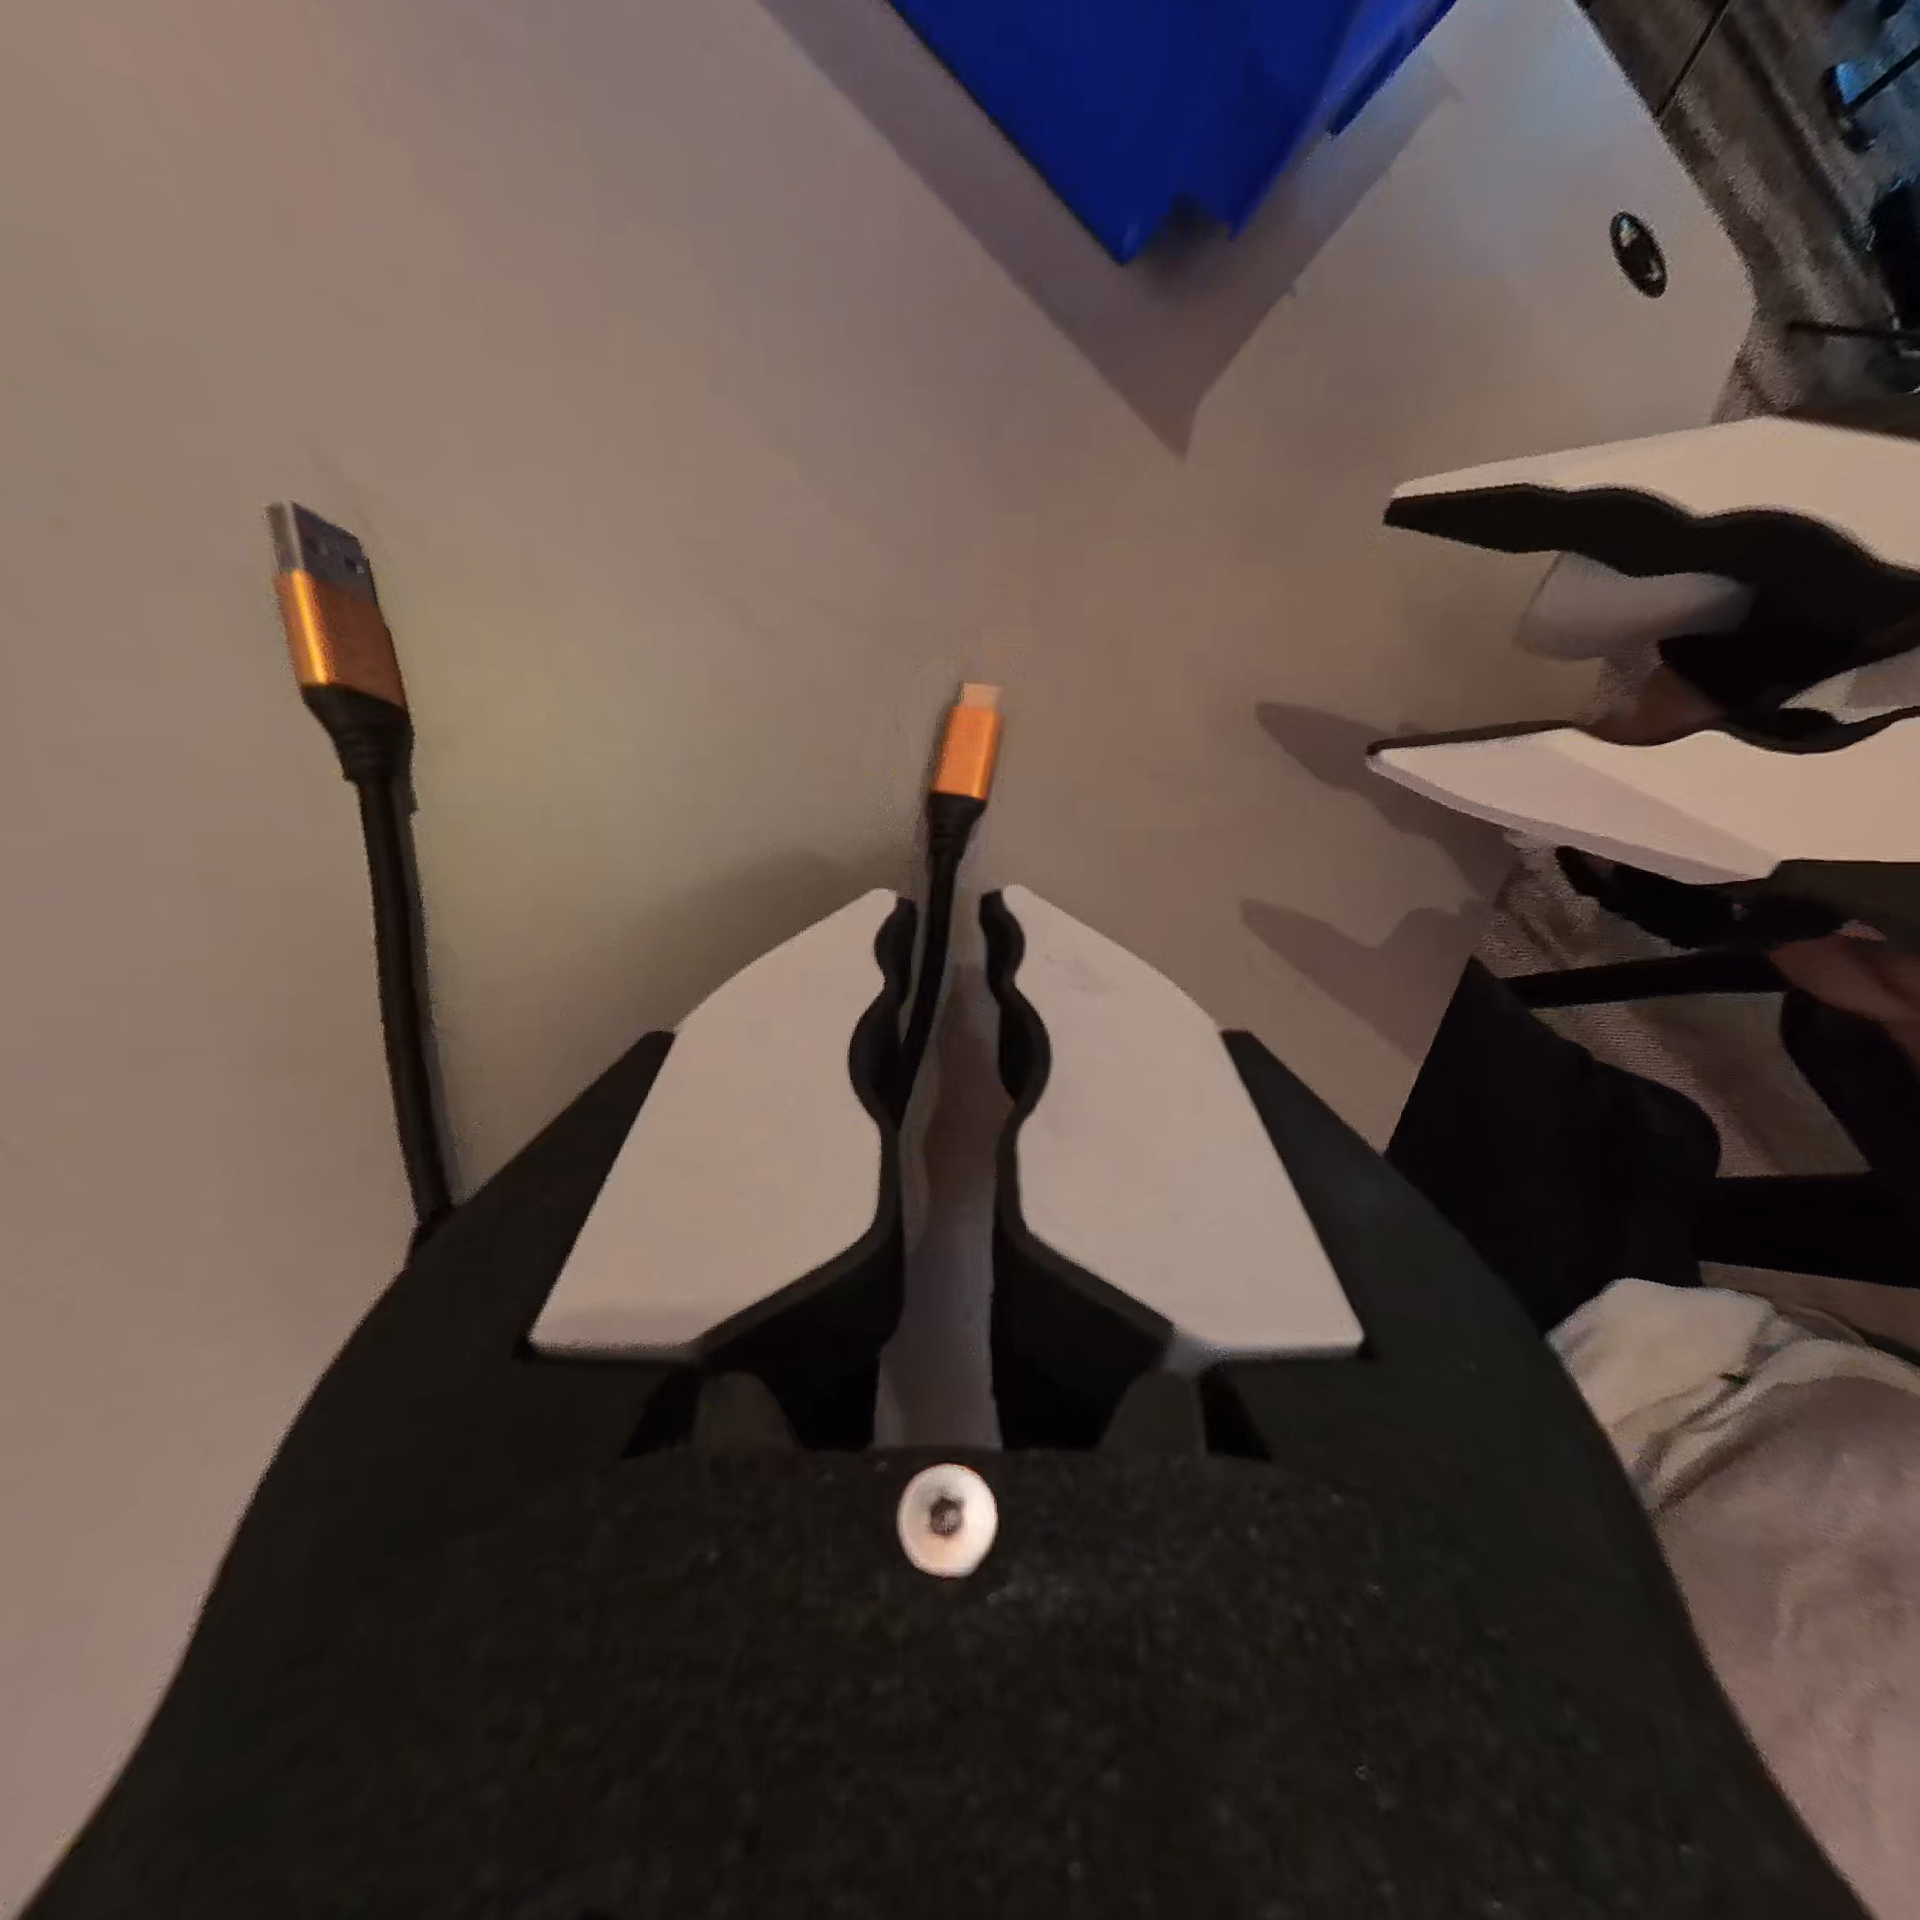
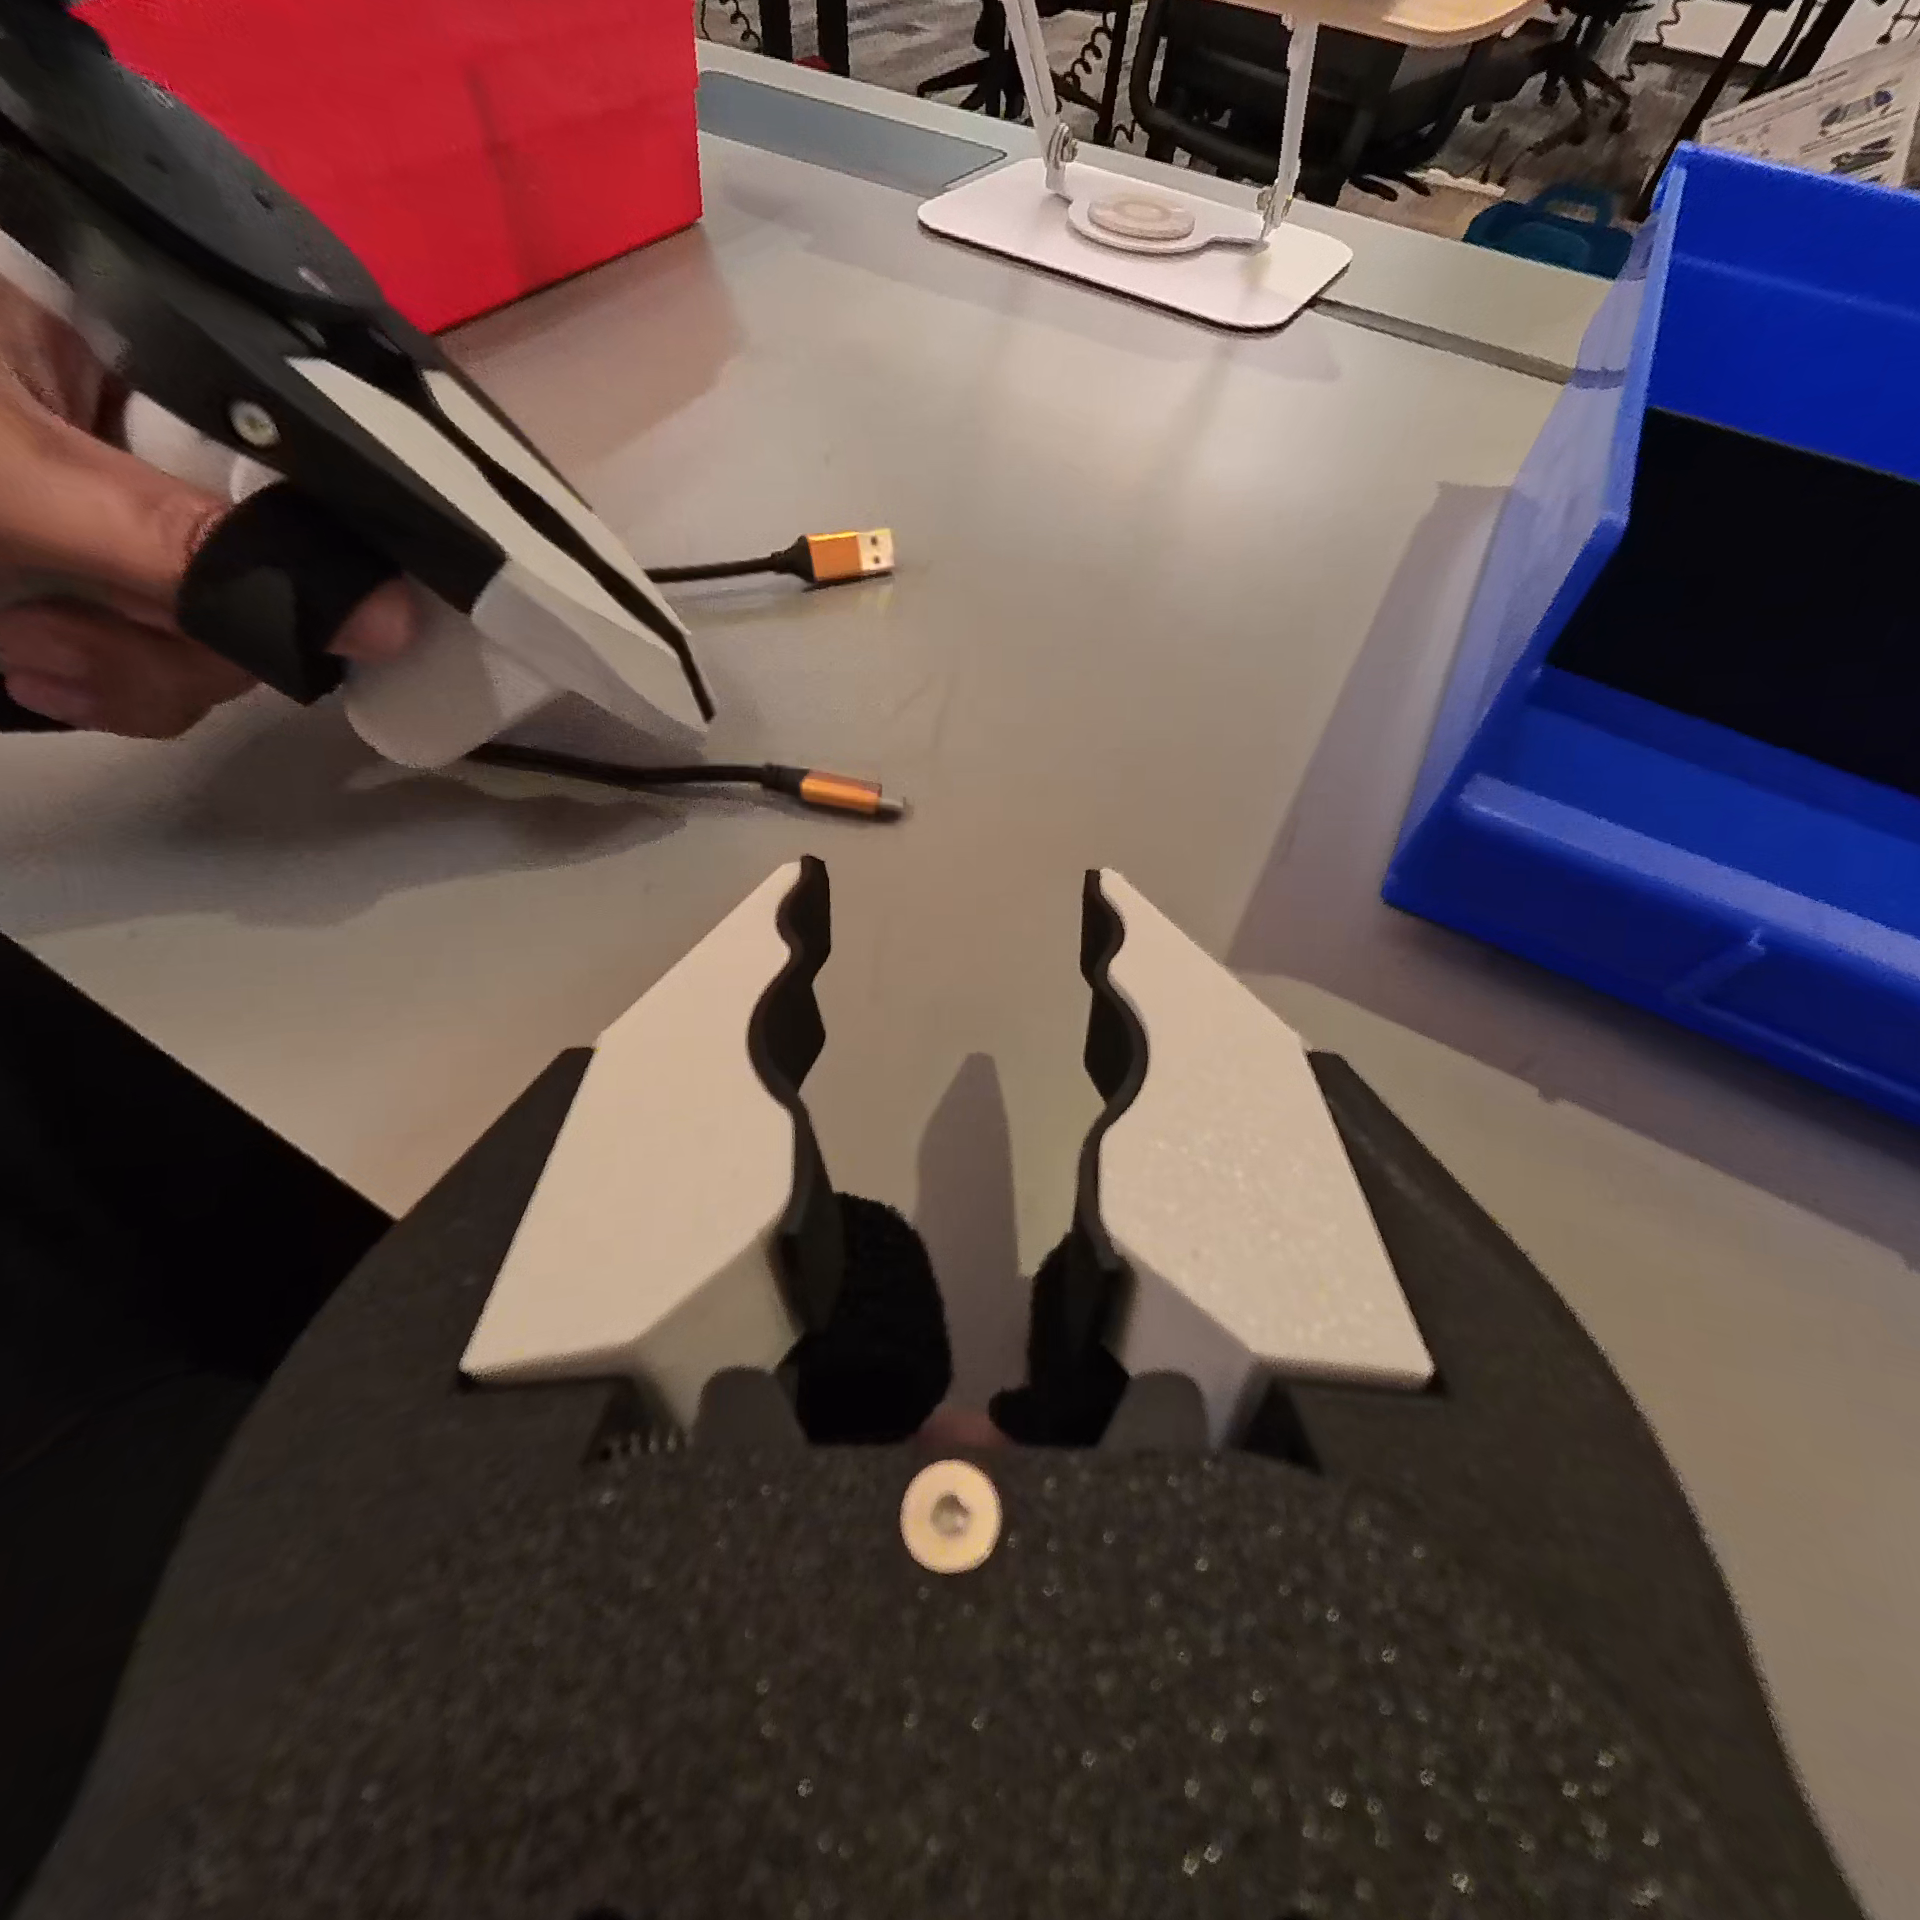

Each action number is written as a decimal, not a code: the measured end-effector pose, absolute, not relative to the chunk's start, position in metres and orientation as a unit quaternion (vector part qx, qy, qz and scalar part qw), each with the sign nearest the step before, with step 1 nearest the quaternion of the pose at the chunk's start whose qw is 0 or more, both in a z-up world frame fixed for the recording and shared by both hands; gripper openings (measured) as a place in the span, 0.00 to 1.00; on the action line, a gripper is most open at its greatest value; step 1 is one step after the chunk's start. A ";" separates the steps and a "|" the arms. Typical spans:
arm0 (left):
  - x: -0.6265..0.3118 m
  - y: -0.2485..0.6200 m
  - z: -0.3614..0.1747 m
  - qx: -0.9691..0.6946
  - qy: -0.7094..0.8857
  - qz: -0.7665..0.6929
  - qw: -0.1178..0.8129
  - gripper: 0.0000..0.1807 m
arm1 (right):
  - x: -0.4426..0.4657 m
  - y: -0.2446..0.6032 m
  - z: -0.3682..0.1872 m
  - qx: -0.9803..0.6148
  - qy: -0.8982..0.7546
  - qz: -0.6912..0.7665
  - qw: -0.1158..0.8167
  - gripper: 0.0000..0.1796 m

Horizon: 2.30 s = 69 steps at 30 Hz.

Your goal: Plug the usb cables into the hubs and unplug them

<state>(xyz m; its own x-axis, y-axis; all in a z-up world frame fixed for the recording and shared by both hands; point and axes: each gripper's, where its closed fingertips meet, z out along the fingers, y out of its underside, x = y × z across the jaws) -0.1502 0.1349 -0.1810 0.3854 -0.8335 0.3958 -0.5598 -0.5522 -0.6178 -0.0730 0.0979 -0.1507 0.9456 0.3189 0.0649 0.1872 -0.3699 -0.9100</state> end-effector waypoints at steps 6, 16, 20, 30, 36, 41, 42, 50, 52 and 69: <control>-0.184 0.114 -0.136 -0.742 0.461 -0.432 0.223 0.15 | -0.074 0.096 -0.151 -0.825 -0.159 0.058 0.539 0.27; -0.405 0.255 -0.078 -0.752 0.520 -0.209 0.346 0.21 | -0.081 0.101 -0.151 -0.823 -0.167 0.072 0.538 0.27; -0.456 0.301 -0.131 -0.791 0.569 -0.101 0.199 0.16 | -0.087 0.104 -0.151 -0.821 -0.175 0.070 0.540 0.27; -0.471 0.340 -0.195 -0.738 0.674 0.009 0.046 0.16 | -0.095 0.108 -0.152 -0.818 -0.197 0.057 0.537 0.27; -0.467 0.332 -0.197 -0.713 0.699 -0.002 0.049 0.05 | -0.094 0.108 -0.154 -0.819 -0.201 0.055 0.534 0.27; -0.471 0.341 -0.187 -0.701 0.703 0.049 0.110 0.02 | -0.097 0.107 -0.154 -0.818 -0.205 0.054 0.535 0.27; -0.470 0.344 -0.178 -0.708 0.692 0.046 0.134 0.02 | -0.098 0.106 -0.154 -0.818 -0.205 0.054 0.535 0.27; -0.522 0.367 -0.036 -0.767 0.532 0.134 0.334 0.02 | -0.093 0.104 -0.152 -0.817 -0.197 0.056 0.538 0.26; -0.532 0.359 0.003 -0.770 0.495 0.138 0.377 0.02 | -0.093 0.104 -0.151 -0.818 -0.193 0.061 0.539 0.26; -0.434 0.248 0.200 -0.659 0.429 0.012 0.618 0.02 | -0.089 0.103 -0.150 -0.819 -0.187 0.064 0.539 0.27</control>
